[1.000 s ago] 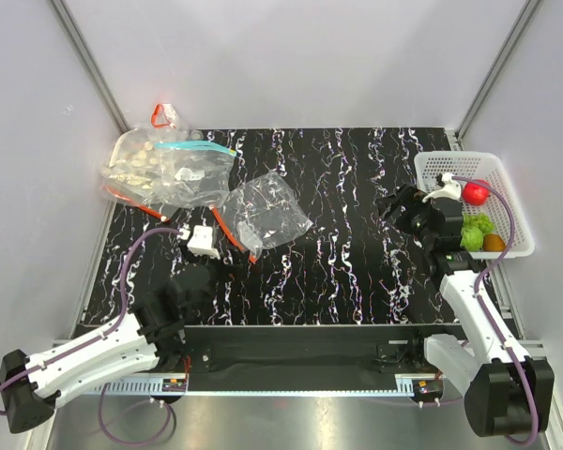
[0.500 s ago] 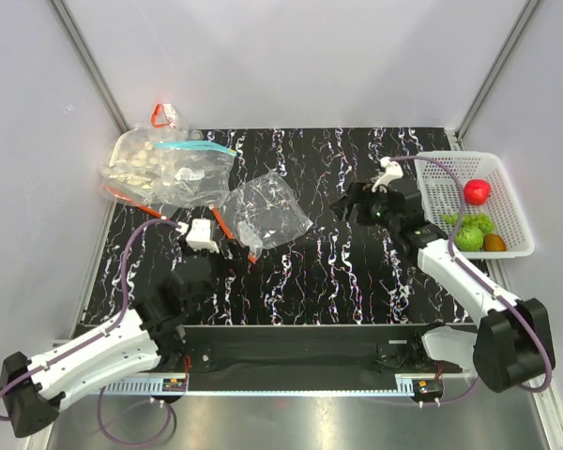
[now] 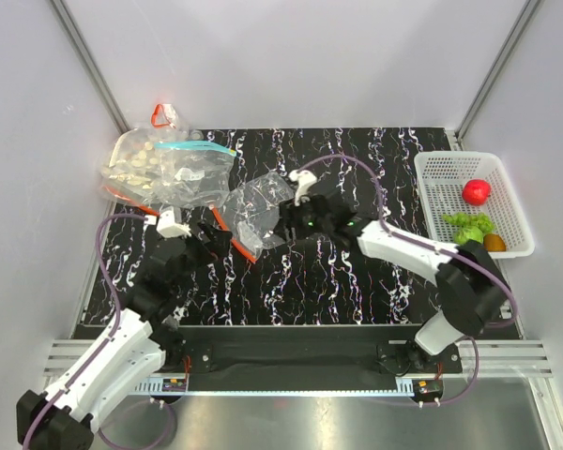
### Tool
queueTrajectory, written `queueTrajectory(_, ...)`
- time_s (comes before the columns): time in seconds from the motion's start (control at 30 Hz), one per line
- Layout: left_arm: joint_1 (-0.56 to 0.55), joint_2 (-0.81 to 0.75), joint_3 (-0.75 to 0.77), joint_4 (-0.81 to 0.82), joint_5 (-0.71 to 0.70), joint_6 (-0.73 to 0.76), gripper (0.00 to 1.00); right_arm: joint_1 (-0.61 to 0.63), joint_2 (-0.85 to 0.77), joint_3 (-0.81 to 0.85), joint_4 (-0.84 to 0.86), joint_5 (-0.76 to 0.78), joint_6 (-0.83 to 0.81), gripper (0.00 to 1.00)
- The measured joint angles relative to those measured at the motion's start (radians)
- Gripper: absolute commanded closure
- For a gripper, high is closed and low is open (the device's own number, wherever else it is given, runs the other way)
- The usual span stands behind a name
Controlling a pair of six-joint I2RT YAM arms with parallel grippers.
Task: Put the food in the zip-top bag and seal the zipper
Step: Pick up the zipper food storage bag at the center of the board.
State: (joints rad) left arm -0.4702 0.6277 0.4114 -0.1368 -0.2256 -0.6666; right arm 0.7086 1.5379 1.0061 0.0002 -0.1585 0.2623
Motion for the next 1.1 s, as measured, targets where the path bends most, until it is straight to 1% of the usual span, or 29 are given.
queueTrajectory(0.1, 0.028, -0.041, -0.007, -0.014, 0.019, -0.049, 0.01, 0.072, 0.089, 0.08, -0.023, 0.027, -0.027, 0.36)
queueTrajectory(0.2, 0.049, -0.076, -0.008, -0.048, 0.025, -0.094, 0.01, 0.129, 0.18, 0.161, -0.043, 0.051, -0.051, 0.39)
queueTrajectory(0.4, 0.106, -0.091, -0.007, -0.122, 0.03, -0.15, 0.01, 0.186, 0.332, 0.291, -0.06, 0.075, -0.085, 0.44)
queueTrajectory(0.47, 0.151, -0.087, -0.007, -0.137, 0.052, -0.159, 0.01, 0.195, 0.377, 0.336, -0.077, 0.087, -0.094, 0.45)
queueTrajectory(0.5, 0.168, -0.085, -0.007, -0.142, 0.064, -0.165, 0.01, 0.198, 0.393, 0.351, -0.079, 0.089, -0.099, 0.45)
queueTrajectory(0.53, 0.196, -0.082, -0.007, -0.146, 0.081, -0.167, 0.01, 0.201, 0.411, 0.37, -0.086, 0.092, -0.106, 0.42)
queueTrajectory(0.63, 0.282, -0.076, -0.008, -0.147, 0.142, -0.174, 0.01, 0.213, 0.453, 0.416, -0.114, 0.1, -0.122, 0.39)
queueTrajectory(0.7, 0.318, -0.076, -0.01, -0.145, 0.171, -0.177, 0.01, 0.223, 0.479, 0.445, -0.129, 0.11, -0.132, 0.37)
queueTrajectory(0.8, 0.337, -0.074, -0.015, -0.145, 0.208, -0.177, 0.01, 0.232, 0.511, 0.478, -0.145, 0.117, -0.143, 0.37)
queueTrajectory(1.0, 0.341, -0.07, -0.016, -0.14, 0.235, -0.175, 0.01, 0.245, 0.571, 0.515, -0.173, 0.142, -0.166, 0.37)
queueTrajectory(1.03, 0.341, -0.071, -0.016, -0.14, 0.238, -0.175, 0.01, 0.247, 0.578, 0.516, -0.174, 0.146, -0.167, 0.39)
queueTrajectory(1.07, 0.34, -0.072, -0.017, -0.139, 0.238, -0.172, 0.01, 0.248, 0.586, 0.516, -0.175, 0.151, -0.171, 0.46)
queueTrajectory(1.1, 0.341, -0.074, -0.019, -0.138, 0.239, -0.171, 0.01, 0.249, 0.593, 0.516, -0.18, 0.153, -0.175, 0.63)
